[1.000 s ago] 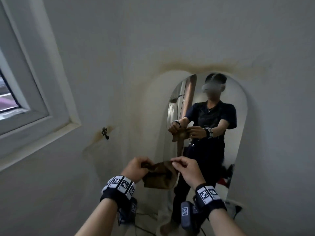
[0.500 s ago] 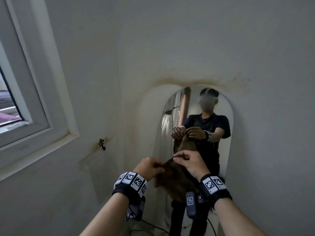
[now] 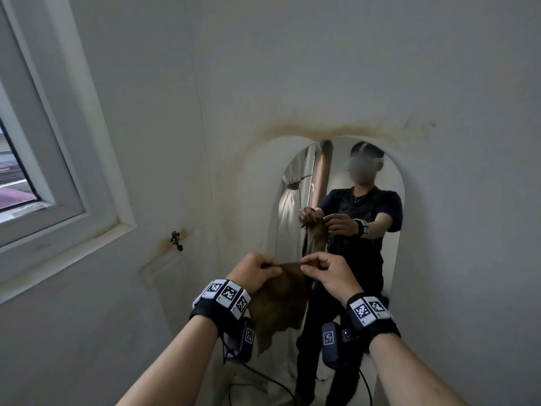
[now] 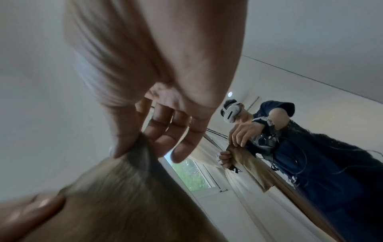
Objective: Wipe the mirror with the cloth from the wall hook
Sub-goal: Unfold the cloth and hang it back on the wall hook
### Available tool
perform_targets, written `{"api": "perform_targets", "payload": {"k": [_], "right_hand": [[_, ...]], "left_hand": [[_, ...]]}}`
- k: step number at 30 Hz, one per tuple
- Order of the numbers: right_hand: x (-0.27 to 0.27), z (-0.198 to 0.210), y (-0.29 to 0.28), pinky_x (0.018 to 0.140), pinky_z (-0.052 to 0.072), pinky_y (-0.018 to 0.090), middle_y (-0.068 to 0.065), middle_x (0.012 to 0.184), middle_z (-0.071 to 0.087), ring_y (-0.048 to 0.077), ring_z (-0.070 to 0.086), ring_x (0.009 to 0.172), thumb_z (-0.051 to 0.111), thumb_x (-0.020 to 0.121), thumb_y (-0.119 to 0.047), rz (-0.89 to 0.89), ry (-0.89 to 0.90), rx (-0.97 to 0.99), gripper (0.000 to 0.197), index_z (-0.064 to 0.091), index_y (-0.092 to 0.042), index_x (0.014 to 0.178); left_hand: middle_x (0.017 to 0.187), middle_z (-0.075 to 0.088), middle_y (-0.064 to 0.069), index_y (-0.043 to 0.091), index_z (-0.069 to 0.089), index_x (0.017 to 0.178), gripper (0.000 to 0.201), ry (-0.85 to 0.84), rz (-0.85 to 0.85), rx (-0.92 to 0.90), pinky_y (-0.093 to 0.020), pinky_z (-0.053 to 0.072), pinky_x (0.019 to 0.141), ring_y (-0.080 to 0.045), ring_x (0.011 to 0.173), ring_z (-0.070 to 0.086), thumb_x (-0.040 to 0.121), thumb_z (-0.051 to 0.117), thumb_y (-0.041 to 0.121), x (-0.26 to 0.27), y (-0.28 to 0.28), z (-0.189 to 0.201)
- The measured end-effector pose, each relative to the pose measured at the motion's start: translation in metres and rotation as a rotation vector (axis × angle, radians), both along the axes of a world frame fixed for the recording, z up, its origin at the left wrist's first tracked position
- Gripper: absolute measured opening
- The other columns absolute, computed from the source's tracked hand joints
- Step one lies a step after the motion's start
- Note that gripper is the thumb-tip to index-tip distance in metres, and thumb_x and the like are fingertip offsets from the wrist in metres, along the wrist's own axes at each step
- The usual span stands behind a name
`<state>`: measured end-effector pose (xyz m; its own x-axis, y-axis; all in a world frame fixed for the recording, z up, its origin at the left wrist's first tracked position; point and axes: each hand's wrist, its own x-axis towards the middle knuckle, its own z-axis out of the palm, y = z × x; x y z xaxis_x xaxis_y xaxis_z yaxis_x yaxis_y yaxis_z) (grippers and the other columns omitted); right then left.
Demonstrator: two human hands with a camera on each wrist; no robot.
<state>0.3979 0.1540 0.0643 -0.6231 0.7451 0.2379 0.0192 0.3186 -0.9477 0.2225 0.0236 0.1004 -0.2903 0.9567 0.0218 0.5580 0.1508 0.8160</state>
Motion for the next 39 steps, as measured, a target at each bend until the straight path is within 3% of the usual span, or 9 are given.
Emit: {"api": "perform_targets", "payload": {"k": [5, 10, 12, 16, 22, 28, 32, 36, 39], "right_hand": [[-0.014, 0.000, -0.005, 0.068, 0.055, 0.019, 0.013, 0.084, 0.073, 0.020, 0.069, 0.079, 0.077, 0.079, -0.002, 0.067, -0.038, 0.052, 0.010, 0.076, -0.010, 0.085], [-0.052, -0.003, -0.014, 0.067, 0.056, 0.024, 0.003, 0.073, 0.072, 0.014, 0.067, 0.069, 0.080, 0.077, -0.008, 0.128, -0.103, 0.073, 0.011, 0.075, -0.018, 0.078], [-0.072, -0.005, -0.019, 0.068, 0.057, 0.027, 0.002, 0.071, 0.072, 0.014, 0.068, 0.069, 0.082, 0.075, -0.011, 0.182, -0.153, 0.104, 0.013, 0.074, -0.022, 0.075], [-0.105, -0.007, -0.020, 0.060, 0.047, 0.020, -0.008, 0.059, 0.066, 0.003, 0.059, 0.058, 0.083, 0.073, -0.012, 0.196, -0.145, 0.102, 0.018, 0.071, -0.024, 0.068], [-0.141, 0.001, -0.012, 0.058, 0.047, 0.021, -0.005, 0.057, 0.063, 0.007, 0.056, 0.056, 0.082, 0.075, -0.009, 0.174, -0.093, 0.072, 0.014, 0.072, -0.019, 0.073], [-0.178, -0.003, -0.010, 0.064, 0.048, 0.021, -0.007, 0.061, 0.066, 0.005, 0.059, 0.062, 0.080, 0.077, -0.007, 0.230, -0.129, 0.105, 0.017, 0.073, -0.022, 0.077], [-0.202, -0.006, -0.006, 0.081, 0.053, 0.030, -0.003, 0.081, 0.075, 0.013, 0.067, 0.082, 0.083, 0.074, -0.016, 0.257, -0.186, 0.154, 0.014, 0.077, -0.029, 0.077], [-0.234, -0.015, -0.006, 0.076, 0.051, 0.036, -0.005, 0.080, 0.072, 0.010, 0.060, 0.073, 0.085, 0.072, -0.020, 0.264, -0.170, 0.201, 0.023, 0.076, -0.041, 0.075], [-0.257, -0.017, -0.007, 0.066, 0.047, 0.027, -0.007, 0.071, 0.062, 0.009, 0.055, 0.068, 0.082, 0.076, -0.022, 0.287, -0.126, 0.141, 0.016, 0.073, -0.026, 0.089]], "left_hand": [[0.088, 0.072, 0.000, 0.025, 0.072, 0.092, 0.010, -0.029, 0.057, -0.026, -0.020, 0.055, 0.072, -0.013, 0.081, 0.069, 0.093, 0.062, 0.023, -0.013, -0.017, -0.005], [0.099, 0.063, 0.009, 0.030, 0.070, 0.109, 0.025, 0.305, 0.186, 0.031, -0.025, 0.045, 0.078, -0.011, 0.085, 0.058, 0.084, 0.071, 0.032, -0.032, -0.022, -0.019], [0.094, 0.066, 0.007, 0.028, 0.072, 0.108, 0.026, 0.267, 0.157, 0.097, -0.026, 0.050, 0.078, -0.011, 0.081, 0.060, 0.083, 0.073, 0.027, -0.039, -0.022, -0.020], [0.083, 0.073, 0.001, 0.018, 0.076, 0.102, 0.022, 0.167, 0.151, 0.141, -0.013, 0.050, 0.072, 0.002, 0.072, 0.063, 0.081, 0.073, 0.012, -0.063, -0.021, -0.023], [0.086, 0.074, -0.001, 0.022, 0.074, 0.098, 0.025, 0.172, 0.186, 0.131, -0.025, 0.053, 0.075, -0.014, 0.081, 0.068, 0.074, 0.080, 0.019, -0.094, -0.009, -0.029], [0.097, 0.075, -0.003, 0.017, 0.076, 0.104, 0.022, 0.194, 0.214, 0.100, -0.025, 0.052, 0.083, -0.015, 0.090, 0.067, 0.085, 0.067, 0.013, -0.126, -0.011, -0.031], [0.083, 0.072, -0.003, 0.013, 0.076, 0.102, 0.018, 0.078, 0.212, 0.019, -0.030, 0.055, 0.076, -0.014, 0.073, 0.065, 0.085, 0.070, 0.013, -0.153, -0.017, -0.032], [0.065, 0.066, 0.001, 0.000, 0.074, 0.098, 0.017, -0.159, 0.307, -0.005, -0.018, 0.053, 0.055, -0.003, 0.050, 0.061, 0.083, 0.073, 0.006, -0.176, -0.021, -0.036], [0.072, 0.067, -0.006, 0.000, 0.071, 0.089, 0.011, -0.416, 0.444, 0.039, -0.019, 0.054, 0.056, -0.007, 0.058, 0.065, 0.081, 0.075, 0.006, -0.195, -0.020, -0.047]]}}
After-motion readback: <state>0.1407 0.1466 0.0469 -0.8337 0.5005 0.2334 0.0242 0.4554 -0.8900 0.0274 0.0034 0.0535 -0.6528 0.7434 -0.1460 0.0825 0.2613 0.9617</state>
